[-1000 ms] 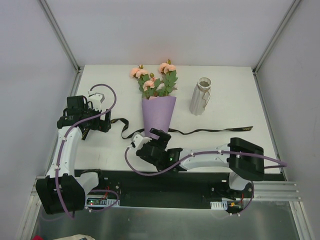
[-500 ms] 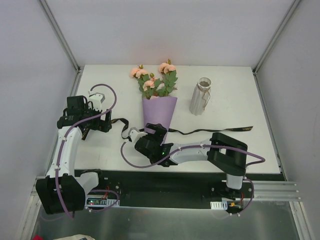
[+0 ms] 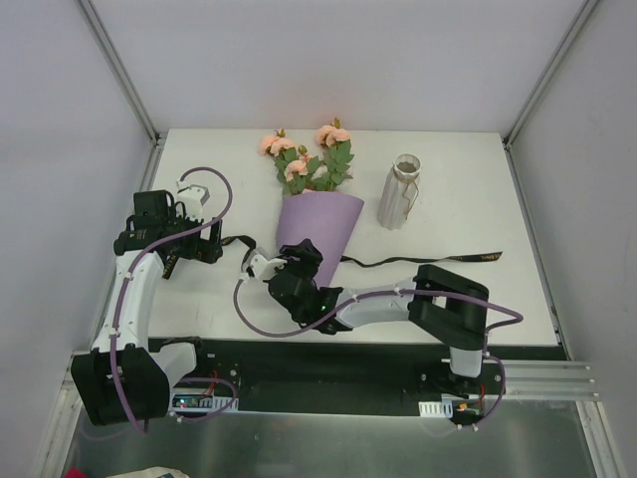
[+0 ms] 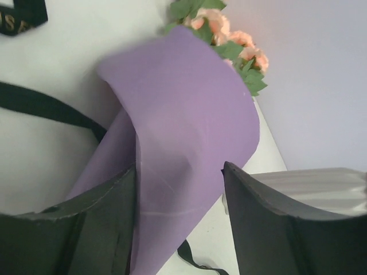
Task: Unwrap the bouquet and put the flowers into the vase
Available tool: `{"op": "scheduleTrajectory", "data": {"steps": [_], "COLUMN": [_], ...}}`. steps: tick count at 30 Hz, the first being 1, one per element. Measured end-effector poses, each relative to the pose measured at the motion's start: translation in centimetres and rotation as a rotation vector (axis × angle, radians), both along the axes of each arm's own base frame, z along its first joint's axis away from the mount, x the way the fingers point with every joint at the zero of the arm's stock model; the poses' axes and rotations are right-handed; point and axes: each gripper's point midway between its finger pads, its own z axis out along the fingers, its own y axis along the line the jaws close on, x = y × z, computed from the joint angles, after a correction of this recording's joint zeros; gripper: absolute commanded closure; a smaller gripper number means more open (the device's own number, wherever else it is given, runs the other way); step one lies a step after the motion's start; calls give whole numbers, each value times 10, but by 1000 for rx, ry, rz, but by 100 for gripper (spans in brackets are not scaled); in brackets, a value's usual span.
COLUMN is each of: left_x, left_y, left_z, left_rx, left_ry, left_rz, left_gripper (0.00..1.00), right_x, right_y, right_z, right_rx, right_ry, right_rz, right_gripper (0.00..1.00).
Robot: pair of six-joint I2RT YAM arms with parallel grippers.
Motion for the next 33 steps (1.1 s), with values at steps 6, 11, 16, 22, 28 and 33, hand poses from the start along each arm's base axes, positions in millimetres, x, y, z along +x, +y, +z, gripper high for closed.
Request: {"op": "scheduleTrajectory", "data": {"steps": [6,11,16,22,28,33], "left_x": [0,-1,0,4,3,3], "left_y": [0,0,-3,-13,-21,-21], "left_z": [0,4,17,34,34,34], "left_rx": [0,2,-7,-30,-39,-45], "left_ry": [-2,-12,-32,-67,-60,-58], "left_rz": [0,0,-10,-50,-73,-66], "left_gripper": [1,1,1,1,1,1], "right_x": [-20,-27,-31,-39,-35,-28], "right_y": [2,-25,-77,-138,-102,-38], "right_z": [45,65,88,123,115,69], "right_rx": [112,166,244,484,463,263], "right_ry": [-77,-117,-147,-100,-5,76], "right_rz": [10,-52,-171,-278,-209,-121], "right_gripper": [40,32,30,13,4,4]}}
